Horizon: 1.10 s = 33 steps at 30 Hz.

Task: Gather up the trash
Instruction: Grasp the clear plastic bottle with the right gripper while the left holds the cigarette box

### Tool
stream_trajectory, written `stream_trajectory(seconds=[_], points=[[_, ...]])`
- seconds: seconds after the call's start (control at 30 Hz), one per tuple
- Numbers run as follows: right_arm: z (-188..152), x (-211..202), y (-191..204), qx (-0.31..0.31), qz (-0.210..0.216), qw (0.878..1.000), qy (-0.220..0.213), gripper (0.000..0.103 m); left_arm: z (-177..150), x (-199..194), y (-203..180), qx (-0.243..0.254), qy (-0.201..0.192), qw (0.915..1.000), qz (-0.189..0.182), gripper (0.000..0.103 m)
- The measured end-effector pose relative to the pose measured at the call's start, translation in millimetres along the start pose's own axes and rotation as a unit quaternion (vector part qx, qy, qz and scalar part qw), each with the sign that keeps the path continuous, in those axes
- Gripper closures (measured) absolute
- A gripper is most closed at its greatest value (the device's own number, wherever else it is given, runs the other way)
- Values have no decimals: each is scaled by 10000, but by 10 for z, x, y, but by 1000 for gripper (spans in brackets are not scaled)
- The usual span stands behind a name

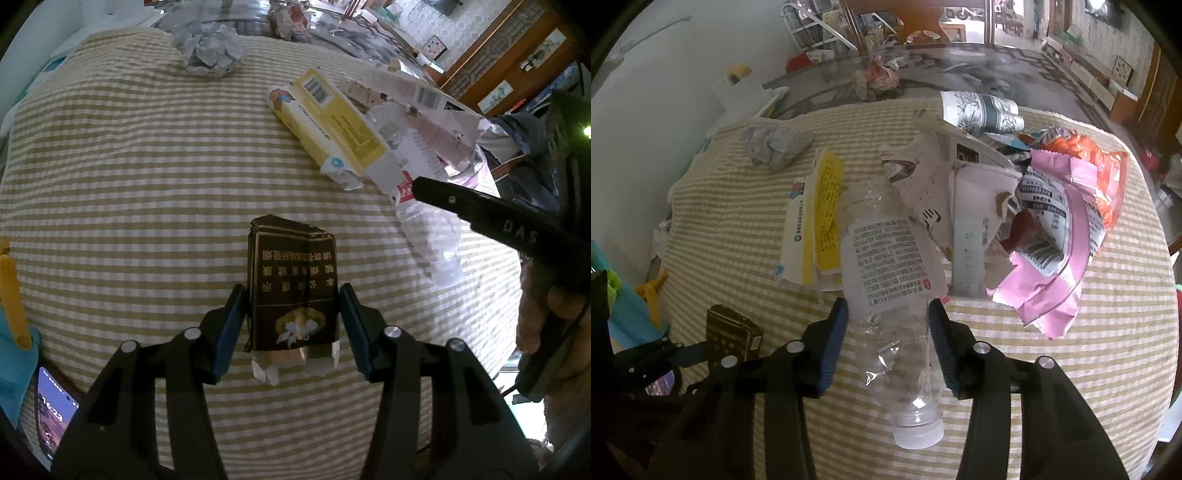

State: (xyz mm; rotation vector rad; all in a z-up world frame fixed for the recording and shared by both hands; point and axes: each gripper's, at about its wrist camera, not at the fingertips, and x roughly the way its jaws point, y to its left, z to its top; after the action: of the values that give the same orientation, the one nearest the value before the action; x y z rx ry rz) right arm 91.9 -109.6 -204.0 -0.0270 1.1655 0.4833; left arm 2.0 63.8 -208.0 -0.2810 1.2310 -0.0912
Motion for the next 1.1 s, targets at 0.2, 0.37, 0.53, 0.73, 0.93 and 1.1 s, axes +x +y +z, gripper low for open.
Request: stream_trajectory(seconds=[0.2, 0.37, 0.53, 0.73, 0.93, 1.1], points=[[-22, 80, -4, 25, -49, 10000, 54, 43, -27, -9, -53, 65, 6, 10000, 23, 54], [-65, 27, 15, -16, 110, 9999, 46, 48, -28, -39, -61, 61, -44, 10000, 52, 54], [-171, -175, 0, 100, 391, 9992, -65, 49, -25, -117, -26, -12, -167, 9998, 80, 54], [-263, -496, -57, 316, 640, 9969, -329, 49, -9, -188, -91, 11, -291, 9996, 65, 54], [-299, -889, -142, 396, 709, 9939, -742, 49, 74, -270, -255, 80, -463, 9989, -14, 54], [-337, -1082, -229, 393, 731, 9922, -927, 49, 179, -394, -424, 67, -680, 9976, -103, 54]])
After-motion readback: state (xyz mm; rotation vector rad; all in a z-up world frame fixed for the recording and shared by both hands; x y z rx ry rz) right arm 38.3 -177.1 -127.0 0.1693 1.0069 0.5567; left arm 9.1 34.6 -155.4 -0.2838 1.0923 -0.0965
